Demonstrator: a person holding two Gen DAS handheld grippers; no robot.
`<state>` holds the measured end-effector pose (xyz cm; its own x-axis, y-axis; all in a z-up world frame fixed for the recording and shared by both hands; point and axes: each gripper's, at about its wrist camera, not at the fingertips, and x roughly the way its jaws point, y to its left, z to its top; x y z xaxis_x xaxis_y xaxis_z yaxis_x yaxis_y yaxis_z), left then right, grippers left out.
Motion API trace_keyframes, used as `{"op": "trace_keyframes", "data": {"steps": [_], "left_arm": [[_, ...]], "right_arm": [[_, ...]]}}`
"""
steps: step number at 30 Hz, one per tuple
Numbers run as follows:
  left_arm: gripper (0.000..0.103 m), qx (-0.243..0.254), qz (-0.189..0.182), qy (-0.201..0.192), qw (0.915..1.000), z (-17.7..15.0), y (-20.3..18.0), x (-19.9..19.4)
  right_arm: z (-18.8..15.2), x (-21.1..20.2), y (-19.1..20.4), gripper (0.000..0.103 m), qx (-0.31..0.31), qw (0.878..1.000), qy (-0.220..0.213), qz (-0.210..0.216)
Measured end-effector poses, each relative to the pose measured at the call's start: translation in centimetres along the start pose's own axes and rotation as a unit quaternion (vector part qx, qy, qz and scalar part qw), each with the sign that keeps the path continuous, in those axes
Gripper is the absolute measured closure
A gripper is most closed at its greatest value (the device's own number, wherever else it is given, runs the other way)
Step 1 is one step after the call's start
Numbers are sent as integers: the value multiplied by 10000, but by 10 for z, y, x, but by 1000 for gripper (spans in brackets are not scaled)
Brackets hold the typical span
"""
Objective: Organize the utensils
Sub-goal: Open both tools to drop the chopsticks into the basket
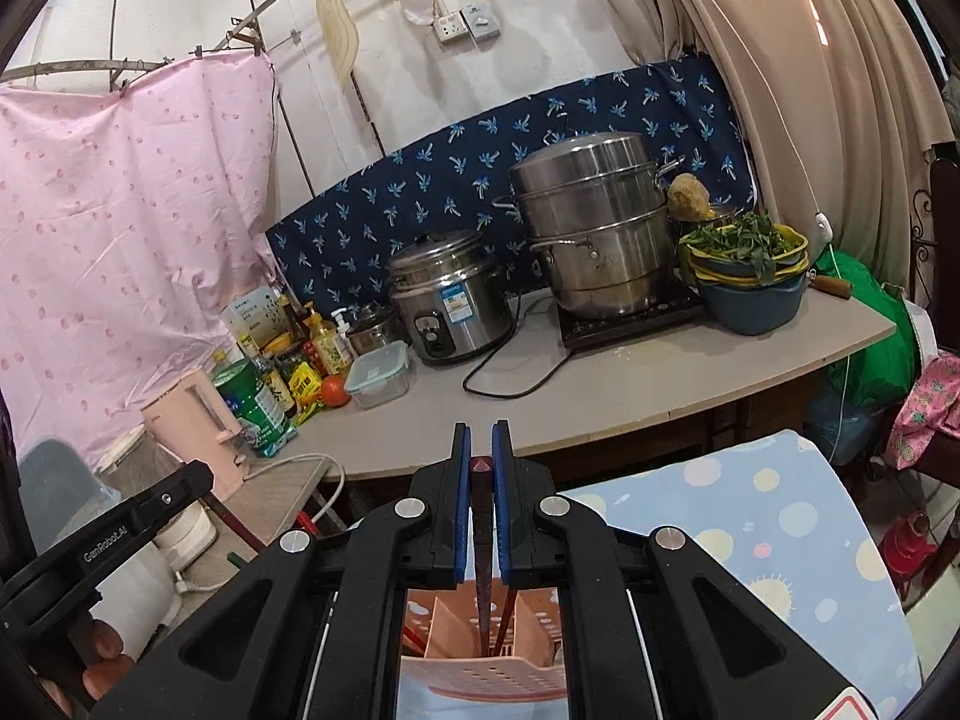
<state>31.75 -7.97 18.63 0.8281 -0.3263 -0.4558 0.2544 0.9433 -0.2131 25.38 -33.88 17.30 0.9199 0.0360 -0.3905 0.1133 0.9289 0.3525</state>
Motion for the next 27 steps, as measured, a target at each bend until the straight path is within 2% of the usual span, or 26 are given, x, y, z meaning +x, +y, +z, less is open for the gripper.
{"op": "trace_keyframes", "data": {"steps": [7, 11, 13, 17, 27], "left_arm": [[96, 17, 39, 163, 9999, -16, 0, 12], [95, 5, -2, 187, 9998, -22, 0, 9], [87, 19, -16, 230, 9997, -25, -2, 7], [71, 1, 24, 251, 9997, -30, -3, -1], [69, 65, 67, 305, 9995, -44, -8, -29]], "right_arm": [[-21, 19, -9, 95, 28, 9993, 362, -79], [-24, 13, -13, 82, 49, 9993, 328, -145], [-25, 7, -13, 76, 46, 9995, 278, -172], [-28, -4, -11, 74, 21, 9995, 254, -163], [-54, -43, -2, 74, -115, 9991, 398, -31]]}}
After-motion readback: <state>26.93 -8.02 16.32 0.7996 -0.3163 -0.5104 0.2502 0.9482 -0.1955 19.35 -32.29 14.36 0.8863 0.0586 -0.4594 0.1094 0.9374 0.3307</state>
